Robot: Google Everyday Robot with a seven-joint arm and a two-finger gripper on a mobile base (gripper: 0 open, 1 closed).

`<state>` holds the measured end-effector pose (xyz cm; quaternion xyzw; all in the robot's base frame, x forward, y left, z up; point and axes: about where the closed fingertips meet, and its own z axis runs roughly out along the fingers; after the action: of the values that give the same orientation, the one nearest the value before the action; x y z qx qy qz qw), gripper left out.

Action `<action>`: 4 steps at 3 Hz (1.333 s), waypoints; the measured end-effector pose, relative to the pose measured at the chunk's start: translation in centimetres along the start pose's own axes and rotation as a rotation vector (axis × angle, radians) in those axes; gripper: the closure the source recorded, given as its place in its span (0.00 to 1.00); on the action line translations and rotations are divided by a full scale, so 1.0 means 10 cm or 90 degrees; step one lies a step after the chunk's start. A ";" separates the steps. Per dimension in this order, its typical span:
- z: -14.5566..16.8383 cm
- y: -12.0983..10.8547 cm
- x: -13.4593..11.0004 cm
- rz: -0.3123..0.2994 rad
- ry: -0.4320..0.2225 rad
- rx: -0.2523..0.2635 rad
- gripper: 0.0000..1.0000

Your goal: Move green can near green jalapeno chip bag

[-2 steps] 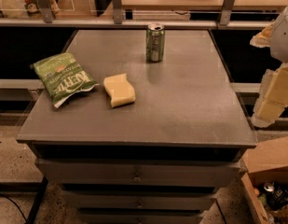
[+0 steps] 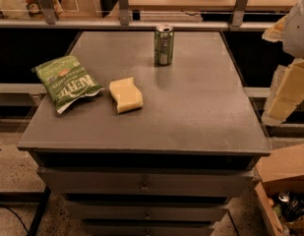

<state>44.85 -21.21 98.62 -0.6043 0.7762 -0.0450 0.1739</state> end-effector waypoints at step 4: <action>0.27 -1.35 -0.73 -0.033 -0.125 0.059 0.00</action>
Offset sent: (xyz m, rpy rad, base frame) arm 0.1544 0.0490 0.0275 0.0737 -0.1055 0.1065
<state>59.73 -17.48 101.40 -0.6171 0.7367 -0.0255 0.2755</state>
